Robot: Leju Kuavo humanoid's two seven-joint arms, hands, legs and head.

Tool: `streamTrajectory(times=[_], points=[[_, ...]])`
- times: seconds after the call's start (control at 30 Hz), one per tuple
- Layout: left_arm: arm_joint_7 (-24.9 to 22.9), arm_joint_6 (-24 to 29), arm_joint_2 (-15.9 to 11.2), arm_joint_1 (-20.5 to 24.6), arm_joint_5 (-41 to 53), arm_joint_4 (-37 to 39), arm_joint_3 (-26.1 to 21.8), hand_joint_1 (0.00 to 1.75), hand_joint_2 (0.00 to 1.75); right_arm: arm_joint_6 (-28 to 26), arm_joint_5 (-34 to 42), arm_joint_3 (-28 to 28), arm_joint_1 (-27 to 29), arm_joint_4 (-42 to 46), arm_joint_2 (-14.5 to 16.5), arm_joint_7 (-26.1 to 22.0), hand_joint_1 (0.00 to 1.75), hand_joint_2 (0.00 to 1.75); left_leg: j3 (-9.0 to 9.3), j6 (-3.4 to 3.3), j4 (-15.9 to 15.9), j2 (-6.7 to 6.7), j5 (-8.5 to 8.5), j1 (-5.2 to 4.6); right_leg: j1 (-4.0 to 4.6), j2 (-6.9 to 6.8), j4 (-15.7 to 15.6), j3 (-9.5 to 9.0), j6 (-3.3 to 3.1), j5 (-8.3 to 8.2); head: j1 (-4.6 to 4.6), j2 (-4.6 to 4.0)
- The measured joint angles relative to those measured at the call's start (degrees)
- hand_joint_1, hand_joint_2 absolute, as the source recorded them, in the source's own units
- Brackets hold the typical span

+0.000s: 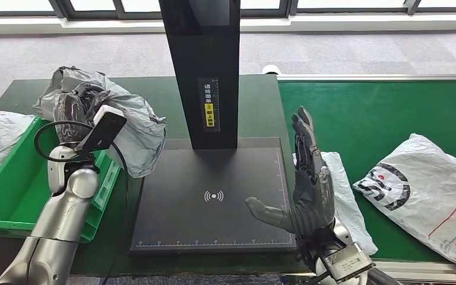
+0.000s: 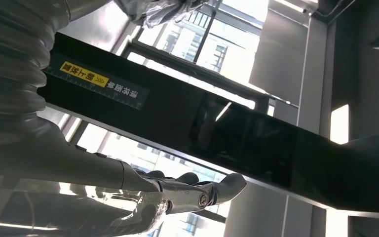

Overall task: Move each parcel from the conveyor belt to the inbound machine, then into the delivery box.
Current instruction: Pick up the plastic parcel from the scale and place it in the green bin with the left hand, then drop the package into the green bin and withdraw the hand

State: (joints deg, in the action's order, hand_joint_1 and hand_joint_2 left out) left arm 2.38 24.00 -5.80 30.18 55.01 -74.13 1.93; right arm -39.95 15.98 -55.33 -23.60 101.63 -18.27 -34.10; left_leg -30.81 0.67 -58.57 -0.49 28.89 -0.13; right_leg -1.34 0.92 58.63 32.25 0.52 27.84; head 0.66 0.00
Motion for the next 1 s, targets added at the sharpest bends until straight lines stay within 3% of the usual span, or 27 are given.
streamTrajectory(times=[0.27, 0.63, 1.0], points=[[-0.91, 0.21, -0.47, -0.55, 2.09, -1.94, -3.2, 1.75, 1.75, 0.44, 2.49, -1.44, -2.17, -0.74, -0.6, 0.73, 0.0, 1.75, -0.06, 0.0, 0.0, 0.06, 0.0, 0.0, 0.0, 0.03, 0.01, 0.07, 0.0, -0.05, 0.0, 0.0], [-5.16, 1.21, -3.51, -0.58, 8.95, -4.15, -15.05, 1.75, 1.75, 2.15, 5.45, -4.87, -7.18, -2.27, -0.66, 2.39, 0.0, 1.75, -0.14, 0.07, 0.01, 0.06, -0.06, 0.06, 0.07, 0.05, 0.04, 0.16, -0.04, -0.07, 0.0, 0.0], [-10.33, -0.49, -8.15, 0.13, 17.91, 5.14, -25.11, 1.75, 1.75, 2.66, 6.61, -7.28, -11.15, -4.8, -0.09, 4.54, 0.0, 1.75, -0.17, 0.07, 0.0, 0.07, -0.09, 0.06, 0.08, 0.06, 0.04, 0.21, -0.07, -0.09, 0.01, 0.0]])
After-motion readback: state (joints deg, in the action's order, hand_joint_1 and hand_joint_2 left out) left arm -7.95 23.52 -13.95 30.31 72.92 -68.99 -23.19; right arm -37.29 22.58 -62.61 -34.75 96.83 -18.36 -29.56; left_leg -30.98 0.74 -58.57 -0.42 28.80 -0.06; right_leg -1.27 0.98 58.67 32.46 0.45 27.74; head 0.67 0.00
